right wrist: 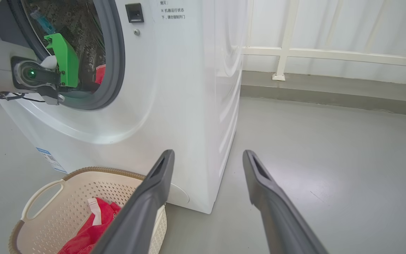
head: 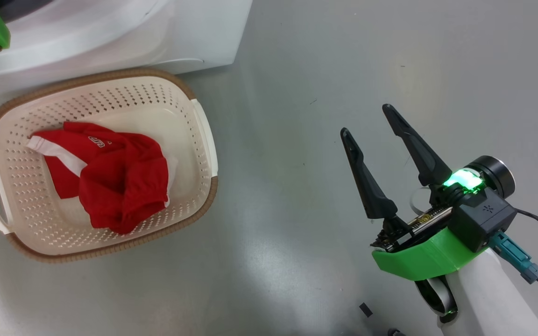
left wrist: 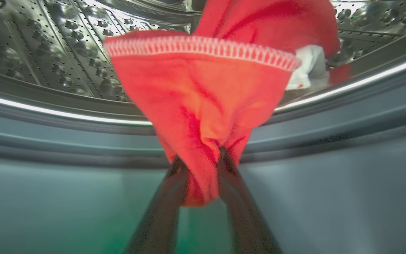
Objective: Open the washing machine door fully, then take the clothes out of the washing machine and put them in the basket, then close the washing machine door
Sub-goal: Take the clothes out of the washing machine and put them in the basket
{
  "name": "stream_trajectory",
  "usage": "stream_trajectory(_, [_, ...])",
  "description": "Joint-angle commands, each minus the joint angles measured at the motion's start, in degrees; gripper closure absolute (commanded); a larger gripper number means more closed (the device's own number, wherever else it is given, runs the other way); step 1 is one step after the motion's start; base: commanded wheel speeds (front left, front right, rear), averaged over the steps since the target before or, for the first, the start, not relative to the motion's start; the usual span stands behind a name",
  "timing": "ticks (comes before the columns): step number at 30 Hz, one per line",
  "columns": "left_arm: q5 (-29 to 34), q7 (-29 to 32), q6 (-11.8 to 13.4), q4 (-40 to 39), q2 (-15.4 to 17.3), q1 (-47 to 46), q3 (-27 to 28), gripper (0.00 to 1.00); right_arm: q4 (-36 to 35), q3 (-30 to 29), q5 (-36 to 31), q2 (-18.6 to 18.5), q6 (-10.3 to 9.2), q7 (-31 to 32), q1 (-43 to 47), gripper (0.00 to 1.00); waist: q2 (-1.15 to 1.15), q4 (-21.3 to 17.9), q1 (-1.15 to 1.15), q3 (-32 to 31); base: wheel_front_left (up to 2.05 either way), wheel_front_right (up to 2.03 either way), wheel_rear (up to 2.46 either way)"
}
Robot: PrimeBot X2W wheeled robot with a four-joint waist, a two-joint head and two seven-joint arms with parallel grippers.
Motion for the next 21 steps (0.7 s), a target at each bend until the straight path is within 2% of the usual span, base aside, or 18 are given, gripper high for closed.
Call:
stream_trajectory(1, [0.85, -1.45, 0.88, -1.14, 2.92, -0.56, -0.22, 1.0, -1.17, 1.17, 0.35, 0.14, 0.2, -0.36, 0.05, 0.0, 0.0, 0.01, 0.0, 0.13, 0.0, 0.0, 0.0])
stream_trajectory(5, [0.79, -4.6, 0.81, -1.83, 2.8, -0.79, -0.63, 1.0, -0.98, 1.19, 0.54, 0.17, 0.2, -0.36, -0.15, 0.0, 0.0, 0.31, 0.0, 0.28, 0.0, 0.0, 0.0])
stream_trajectory(16, [-0.35, -18.0, 0.09, -5.72, 2.0, 0.12, -0.51, 1.0, -0.99, -0.07, 0.22, 0.18, 0.2, -0.36, -0.29, 0.0, 0.0, 2.75, 0.0, 0.03, 0.0, 0.0, 0.0])
stream_trajectory(21, [-1.23, -19.82, -1.05, -10.14, 1.04, 3.12, 0.04, 1.0, -0.95, -0.56, -0.16, 0.17, 0.2, -0.36, -0.12, 0.0, 0.0, 4.42, 0.0, -0.4, 0.0, 0.0, 0.0])
